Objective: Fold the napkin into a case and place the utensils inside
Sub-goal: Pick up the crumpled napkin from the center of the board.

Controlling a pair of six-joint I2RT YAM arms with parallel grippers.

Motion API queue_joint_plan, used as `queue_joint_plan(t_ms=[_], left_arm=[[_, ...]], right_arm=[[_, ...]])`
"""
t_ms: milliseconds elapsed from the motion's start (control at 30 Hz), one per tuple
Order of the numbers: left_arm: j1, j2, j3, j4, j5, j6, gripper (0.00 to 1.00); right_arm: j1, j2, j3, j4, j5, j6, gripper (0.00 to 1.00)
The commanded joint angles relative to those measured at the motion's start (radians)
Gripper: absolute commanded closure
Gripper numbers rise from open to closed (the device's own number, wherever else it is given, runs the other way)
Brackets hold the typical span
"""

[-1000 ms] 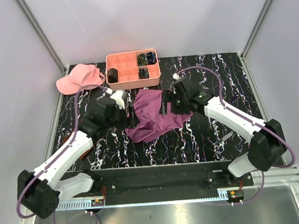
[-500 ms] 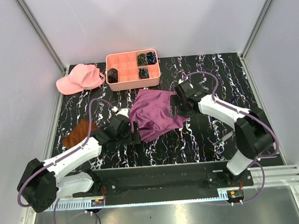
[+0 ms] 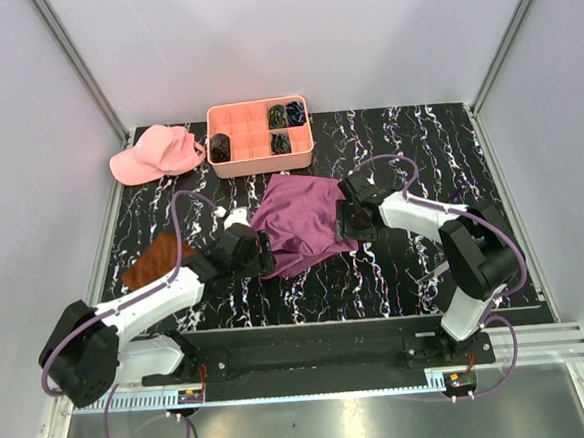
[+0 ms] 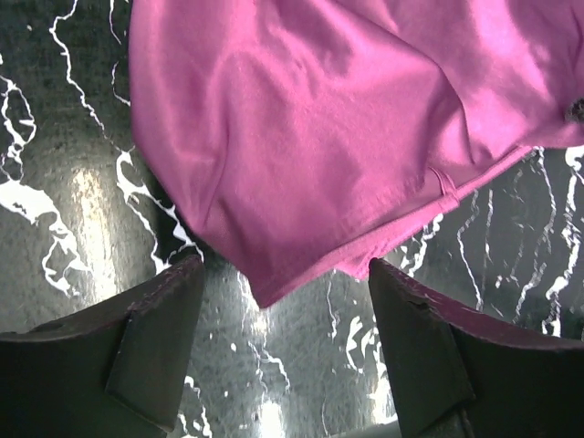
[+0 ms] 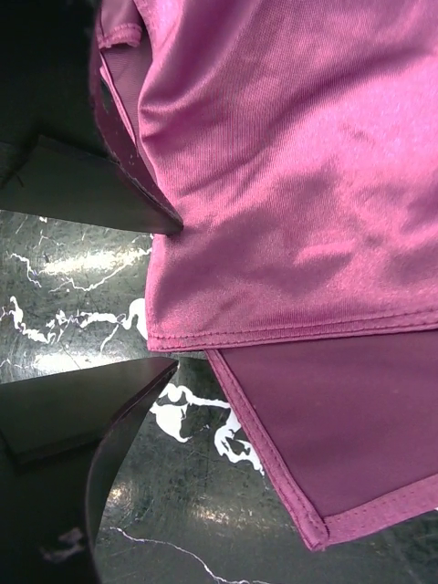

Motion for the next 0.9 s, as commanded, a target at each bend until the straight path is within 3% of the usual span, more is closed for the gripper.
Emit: queue_joint_plan(t_ms=[0,100,167,200,267,433,467,567,700,800,867], left_arm=[[0.007,0.070,0.002,0.079,-0.057,-0.006,0.24],[0.009,0.114,0.006,0.079,-0.069,-0.009,0.27],[0.009,0.122,0.006,0.081,-0.091,-0.003,0.34],[0.009,0.122,0.006,0.081,-0.098,0.000,0.38],[0.009,0.113,0.003,0.081,-0.115,0.009,0.50],[0.010,0.093,0.044,0.040,-0.163,0.084,0.80],[0.010,0.088,0.063,0.000,-0.170,0.102,0.98],[0.010,0.047,0.160,-0.095,-0.193,0.193,1.00],[0.012,-0.042,0.331,-0.240,-0.163,0.357,1.00],[0.012,-0.174,0.500,-0.304,0.007,0.507,1.00],[0.012,-0.223,0.558,-0.354,0.078,0.561,1.00]], right_arm=[[-0.009,0.020,-0.017,0.055,0.011,0.012,0.34],[-0.009,0.050,-0.011,0.071,-0.021,0.009,0.35],[-0.010,0.064,-0.009,0.075,-0.035,0.009,0.42],[-0.010,0.066,-0.014,0.083,-0.038,0.009,0.54],[-0.010,0.061,-0.018,0.090,-0.047,0.011,0.60],[-0.010,-0.023,0.000,0.035,-0.013,-0.003,0.88],[-0.010,-0.046,0.017,0.019,0.009,-0.011,0.90],[-0.010,-0.156,0.061,-0.087,0.072,-0.055,0.99],[-0.010,-0.290,0.195,-0.254,0.085,-0.150,1.00],[-0.010,-0.388,0.303,-0.374,0.064,-0.212,1.00],[-0.010,-0.459,0.362,-0.419,0.047,-0.242,0.94]])
